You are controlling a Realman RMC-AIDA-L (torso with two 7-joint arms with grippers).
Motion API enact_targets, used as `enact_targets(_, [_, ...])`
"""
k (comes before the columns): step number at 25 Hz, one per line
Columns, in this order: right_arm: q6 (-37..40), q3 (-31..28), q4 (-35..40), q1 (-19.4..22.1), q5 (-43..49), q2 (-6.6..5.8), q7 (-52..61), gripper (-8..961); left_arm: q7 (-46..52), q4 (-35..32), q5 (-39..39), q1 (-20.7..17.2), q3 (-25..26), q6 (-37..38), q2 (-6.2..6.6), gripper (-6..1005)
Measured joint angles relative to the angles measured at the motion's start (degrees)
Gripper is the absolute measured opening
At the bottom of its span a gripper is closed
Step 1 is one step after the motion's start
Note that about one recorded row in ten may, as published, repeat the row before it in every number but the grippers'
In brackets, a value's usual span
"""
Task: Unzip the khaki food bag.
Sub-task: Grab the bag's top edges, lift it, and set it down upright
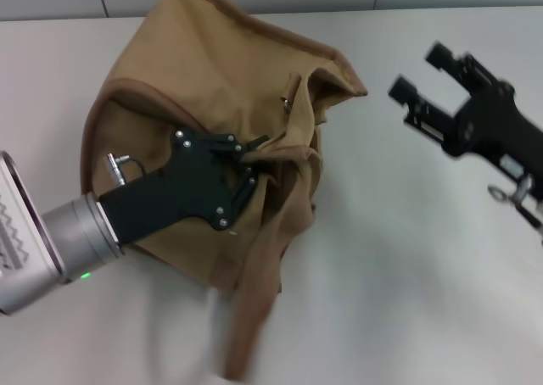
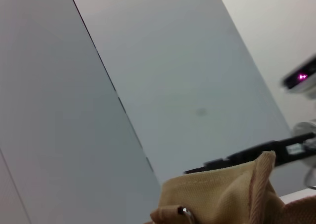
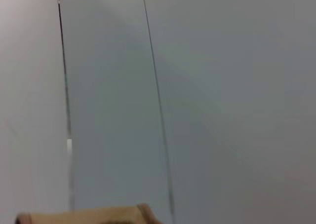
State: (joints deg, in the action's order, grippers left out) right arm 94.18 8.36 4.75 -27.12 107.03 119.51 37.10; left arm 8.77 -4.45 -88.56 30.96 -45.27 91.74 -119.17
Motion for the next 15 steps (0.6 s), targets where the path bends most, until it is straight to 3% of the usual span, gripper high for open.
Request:
enact_targets(3, [0.24, -2.99, -8.45, 3.26, 0.01, 0.26, -19.85, 802, -3.13, 2.03, 0.21, 0.09, 0.99, 0.07, 0.01, 53])
enact_targets(7, [-3.73, -2.76, -19.86, 5.43, 0.56, 0.36, -46.61, 802, -3.32, 2.77, 2.27, -0.75, 1.63, 1.08, -0.01, 53])
enact_targets(9, [-8.28, -2.34, -24.32, 4.62, 0.62, 0.37, -52.83, 801, -2.87, 2.87, 2.96, -1.0, 1.75, 1.67, -0.01, 53])
enact_targets(15, [-13.77, -2.69, -27.69, 1.9, 0.71, 0.37, -54.55, 798, -2.26, 2.96, 2.98, -0.96, 1.84, 2.58, 0.0, 53])
